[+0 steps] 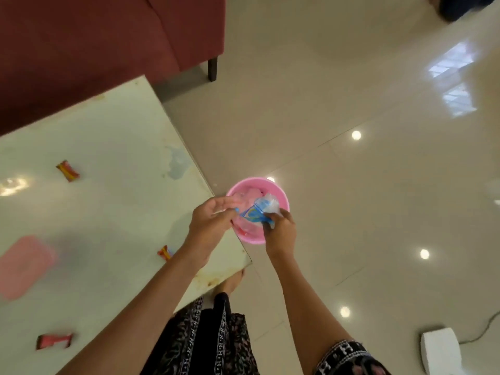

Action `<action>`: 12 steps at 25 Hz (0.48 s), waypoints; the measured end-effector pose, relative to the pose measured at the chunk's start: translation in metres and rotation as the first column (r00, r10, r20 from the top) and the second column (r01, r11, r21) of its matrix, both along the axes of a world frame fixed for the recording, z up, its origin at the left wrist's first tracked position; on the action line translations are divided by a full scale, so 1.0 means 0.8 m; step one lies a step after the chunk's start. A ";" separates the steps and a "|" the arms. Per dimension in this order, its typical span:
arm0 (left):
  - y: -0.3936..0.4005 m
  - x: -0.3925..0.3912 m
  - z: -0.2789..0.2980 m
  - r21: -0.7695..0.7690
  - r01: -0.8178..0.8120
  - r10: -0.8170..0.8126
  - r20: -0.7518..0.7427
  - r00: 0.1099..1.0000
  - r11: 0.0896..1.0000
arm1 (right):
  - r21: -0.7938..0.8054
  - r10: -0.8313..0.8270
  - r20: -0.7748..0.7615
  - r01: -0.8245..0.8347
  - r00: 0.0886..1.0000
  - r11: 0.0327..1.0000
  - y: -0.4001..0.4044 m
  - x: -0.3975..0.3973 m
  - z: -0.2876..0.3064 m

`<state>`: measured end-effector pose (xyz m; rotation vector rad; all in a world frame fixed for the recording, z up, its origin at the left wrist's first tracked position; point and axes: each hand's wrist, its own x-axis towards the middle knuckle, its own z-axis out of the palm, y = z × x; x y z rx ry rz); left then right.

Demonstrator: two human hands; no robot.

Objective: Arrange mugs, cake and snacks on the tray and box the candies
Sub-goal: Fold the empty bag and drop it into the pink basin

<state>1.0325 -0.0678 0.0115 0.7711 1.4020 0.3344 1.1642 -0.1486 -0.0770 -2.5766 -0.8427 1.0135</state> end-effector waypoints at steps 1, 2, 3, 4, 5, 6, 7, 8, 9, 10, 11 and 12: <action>0.003 -0.002 -0.009 0.016 -0.011 0.011 -0.002 1.000 1.000 | -0.032 0.031 -0.021 -0.032 0.999 0.999 0.007 0.004 -0.020; 0.007 -0.004 -0.020 0.022 -0.022 0.022 -0.014 1.000 1.000 | -0.077 0.082 -0.073 -0.087 0.994 0.993 0.014 0.008 -0.039; 0.010 -0.006 -0.027 0.019 -0.030 0.030 -0.026 0.999 0.999 | -0.127 0.127 -0.158 -0.148 0.979 0.981 0.019 0.013 -0.055; 0.014 -0.007 -0.032 0.009 -0.036 0.036 -0.035 0.999 0.999 | -0.180 0.146 -0.260 -0.196 0.955 0.964 0.023 0.019 -0.067; 0.016 -0.009 -0.036 -0.004 -0.046 0.046 -0.040 0.998 0.999 | -0.230 0.140 -0.345 -0.228 0.928 0.946 0.025 0.025 -0.077; 0.018 -0.012 -0.039 -0.016 -0.059 0.058 -0.044 0.997 0.998 | -0.264 0.141 -0.387 -0.256 0.911 0.930 0.027 0.031 -0.082; 0.020 -0.015 -0.040 -0.021 -0.075 0.074 -0.048 0.996 0.997 | -0.283 0.155 -0.393 -0.280 0.906 0.917 0.029 0.036 -0.085; 0.022 -0.018 -0.039 -0.020 -0.088 0.087 -0.055 0.995 0.996 | -0.289 0.170 -0.380 -0.291 0.909 0.912 0.031 0.039 -0.083; 0.023 -0.020 -0.037 -0.014 -0.097 0.096 -0.062 0.993 0.995 | -0.279 0.163 -0.360 -0.273 0.919 0.921 0.034 0.042 -0.078; 0.024 -0.023 -0.034 -0.007 -0.107 0.107 -0.068 0.992 0.994 | -0.264 0.130 -0.339 -0.227 0.932 0.937 0.039 0.042 -0.068; 0.025 -0.026 -0.031 0.005 -0.120 0.120 -0.078 0.990 0.993 | -0.245 0.084 -0.321 -0.168 0.943 0.955 0.045 0.041 -0.054; 0.026 -0.030 -0.025 0.023 -0.134 0.136 -0.094 0.986 0.991 | -0.213 0.049 -0.302 -0.117 0.952 0.970 0.053 0.037 -0.035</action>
